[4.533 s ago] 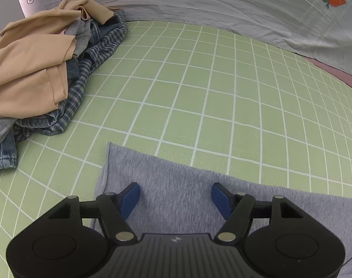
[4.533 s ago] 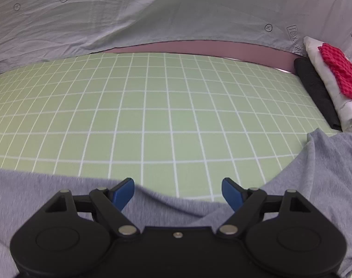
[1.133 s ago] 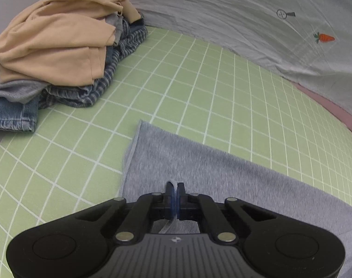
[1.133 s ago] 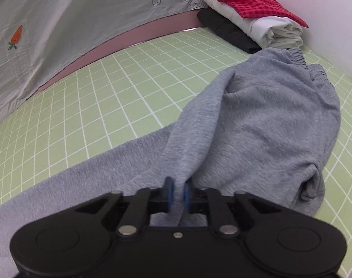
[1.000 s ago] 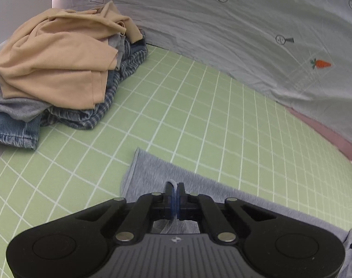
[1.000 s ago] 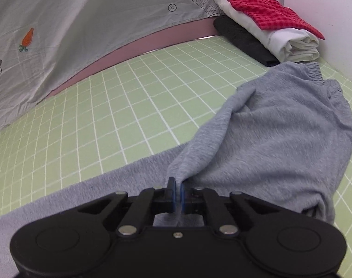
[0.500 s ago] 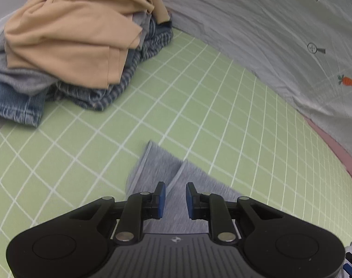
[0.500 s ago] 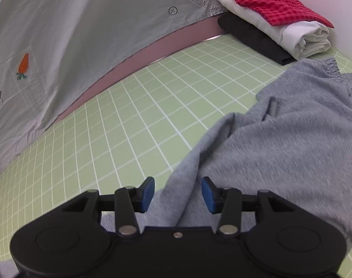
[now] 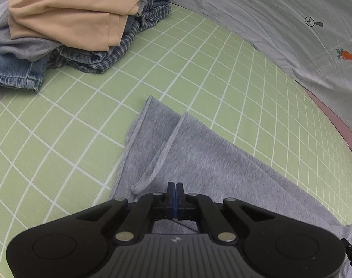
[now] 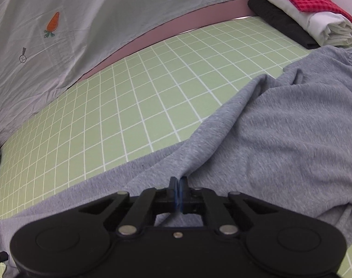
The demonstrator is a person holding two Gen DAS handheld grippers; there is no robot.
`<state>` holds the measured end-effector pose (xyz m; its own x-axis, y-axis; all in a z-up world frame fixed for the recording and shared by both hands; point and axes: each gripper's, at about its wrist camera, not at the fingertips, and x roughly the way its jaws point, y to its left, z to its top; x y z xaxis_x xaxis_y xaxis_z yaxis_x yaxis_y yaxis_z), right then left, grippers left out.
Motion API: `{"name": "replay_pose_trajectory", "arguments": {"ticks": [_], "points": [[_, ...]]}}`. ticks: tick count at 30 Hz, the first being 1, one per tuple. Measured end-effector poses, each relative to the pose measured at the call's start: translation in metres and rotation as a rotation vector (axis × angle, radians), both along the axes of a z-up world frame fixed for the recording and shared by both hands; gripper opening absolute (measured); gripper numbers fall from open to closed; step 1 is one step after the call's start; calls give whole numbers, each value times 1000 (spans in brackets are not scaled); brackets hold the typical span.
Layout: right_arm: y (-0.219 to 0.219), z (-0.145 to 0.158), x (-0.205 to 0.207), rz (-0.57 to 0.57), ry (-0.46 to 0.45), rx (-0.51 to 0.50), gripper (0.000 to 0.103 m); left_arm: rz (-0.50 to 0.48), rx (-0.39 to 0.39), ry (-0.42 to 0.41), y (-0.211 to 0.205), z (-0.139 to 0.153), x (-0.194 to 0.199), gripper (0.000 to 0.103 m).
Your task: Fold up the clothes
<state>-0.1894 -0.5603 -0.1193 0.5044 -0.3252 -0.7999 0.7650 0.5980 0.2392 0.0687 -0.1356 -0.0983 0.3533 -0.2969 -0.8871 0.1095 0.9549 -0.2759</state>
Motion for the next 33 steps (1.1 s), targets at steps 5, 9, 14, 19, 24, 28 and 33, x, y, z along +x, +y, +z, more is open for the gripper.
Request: {"name": "replay_pose_trajectory", "arguments": {"ticks": [5,9,14,19,24,28,33], "points": [[-19,11,23,47,-45,-9,1,15,-44,-50,-3,17,24,0],[-45,17,40,-53,-170,59,3,40,-56,-102,-7,29,47,0],[-59,17,44,-180,-237,88,25,31,3,-65,-8,19,43,5],[-29,9,30,-107,-134,83,39,24,23,3,2,-2,18,23],[-5,-5,18,-74,-119,166,45,29,-7,33,7,-7,0,26],[10,-4,32,-9,-148,201,46,17,-6,27,4,-5,-5,22],[22,-3,57,90,-129,220,46,20,-13,32,2,-5,-1,2]]}}
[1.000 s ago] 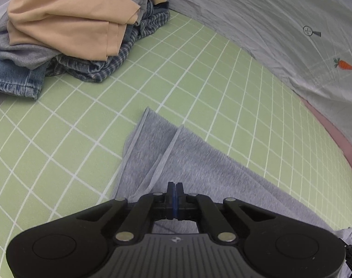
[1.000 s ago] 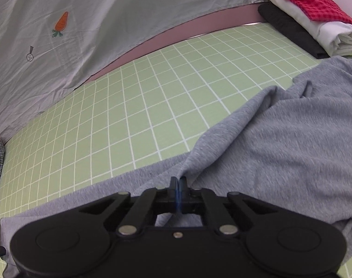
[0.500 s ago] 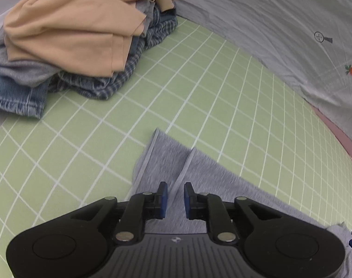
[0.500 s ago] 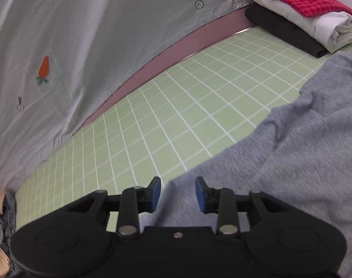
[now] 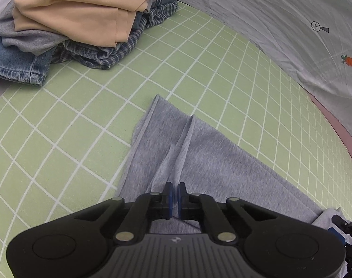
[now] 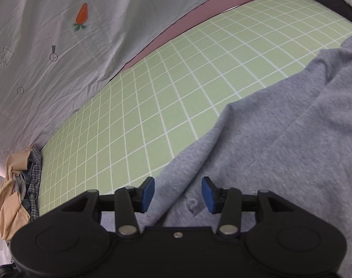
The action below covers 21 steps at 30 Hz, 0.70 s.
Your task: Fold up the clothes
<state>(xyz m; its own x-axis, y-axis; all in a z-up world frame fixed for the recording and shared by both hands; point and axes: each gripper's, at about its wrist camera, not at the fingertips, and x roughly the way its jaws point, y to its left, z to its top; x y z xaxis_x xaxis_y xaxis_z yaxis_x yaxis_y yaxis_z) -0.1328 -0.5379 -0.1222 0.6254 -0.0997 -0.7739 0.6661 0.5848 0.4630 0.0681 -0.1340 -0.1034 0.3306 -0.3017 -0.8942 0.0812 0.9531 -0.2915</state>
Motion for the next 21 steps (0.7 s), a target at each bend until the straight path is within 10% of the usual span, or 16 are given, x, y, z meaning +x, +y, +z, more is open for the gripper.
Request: {"name": "replay_pose_trajectory", "arguments": {"ticks": [6,11,15,19,21], "points": [[-5,-13,15,24,50,63,23,24,-57,7,2,6,13,1],[-18,-8,28,70,0,60,1,132,-280,-5,9,28,44,1],[-32,3,37,23,-75,27,1,282,-444,-151,9,45,71,3],[-35,12,38,-40,-100,-26,19,328,-274,-180,2,49,83,38],[-31,16,31,-39,-73,-71,43,272,-202,-171,1,44,75,39]]}}
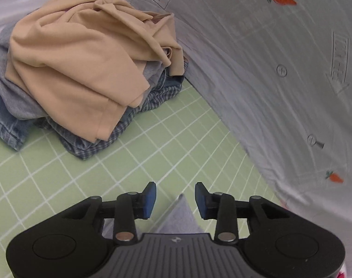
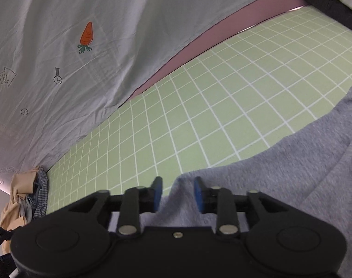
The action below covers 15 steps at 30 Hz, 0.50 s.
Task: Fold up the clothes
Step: 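Smooth the stacked legs and waistband flat with both open grippers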
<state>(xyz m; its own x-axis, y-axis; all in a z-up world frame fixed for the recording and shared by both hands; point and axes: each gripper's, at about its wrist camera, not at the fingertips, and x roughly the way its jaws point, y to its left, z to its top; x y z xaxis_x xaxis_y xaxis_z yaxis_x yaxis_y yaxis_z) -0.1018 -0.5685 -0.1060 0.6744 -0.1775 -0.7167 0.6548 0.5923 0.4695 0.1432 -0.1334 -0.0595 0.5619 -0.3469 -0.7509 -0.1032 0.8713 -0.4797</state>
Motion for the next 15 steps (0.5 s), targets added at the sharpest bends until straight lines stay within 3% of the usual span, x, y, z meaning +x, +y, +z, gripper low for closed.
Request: {"name": "replay_pose_trajectory", "arguments": {"ticks": [3,8,15], "points": [[9,4,-23,-4,65,-86,45,-74,79,77,8,-17,-25,39],[29,5,-70,-44,177,-203,54,-110,162,197,28,-46,-82,39],[40,-5,-123,-69,267,-226,56,-125,141,213,39,-50,-122,43]]}}
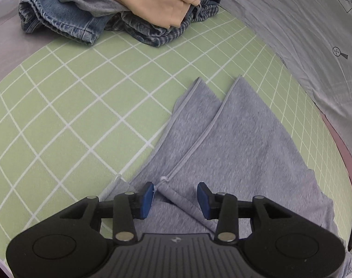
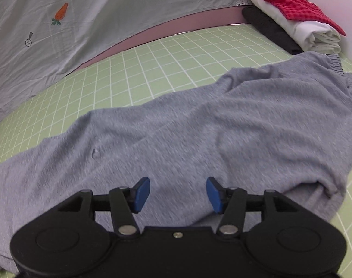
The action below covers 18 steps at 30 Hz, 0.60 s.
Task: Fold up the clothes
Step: 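Smooth the stacked legs and waistband flat with both open grippers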
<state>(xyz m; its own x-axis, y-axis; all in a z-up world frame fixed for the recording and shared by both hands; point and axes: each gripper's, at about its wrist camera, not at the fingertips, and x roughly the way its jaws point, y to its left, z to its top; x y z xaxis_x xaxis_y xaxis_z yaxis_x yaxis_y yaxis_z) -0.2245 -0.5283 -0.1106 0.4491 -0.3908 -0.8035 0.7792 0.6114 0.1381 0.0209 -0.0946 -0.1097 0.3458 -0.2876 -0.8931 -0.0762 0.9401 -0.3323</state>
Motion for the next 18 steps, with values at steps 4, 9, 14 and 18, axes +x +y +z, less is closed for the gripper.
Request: {"name": "replay_pose_trajectory", "arguments": {"ticks": [4,9,14,18], "points": [[5,-1,-18,22,53,-48,65,-21,6,-26,-4,0,-14,43],[0,-9,-42,74,121,-72,67,-21,19,-63,-3,-2,-25,43],[-20,-20,-76,63,134,-70,72,-27,24,-95,0,-2,-32,43],[-43,-23,-98,20,132,-98,73,-54,65,-108,-4,0,-35,43]]}}
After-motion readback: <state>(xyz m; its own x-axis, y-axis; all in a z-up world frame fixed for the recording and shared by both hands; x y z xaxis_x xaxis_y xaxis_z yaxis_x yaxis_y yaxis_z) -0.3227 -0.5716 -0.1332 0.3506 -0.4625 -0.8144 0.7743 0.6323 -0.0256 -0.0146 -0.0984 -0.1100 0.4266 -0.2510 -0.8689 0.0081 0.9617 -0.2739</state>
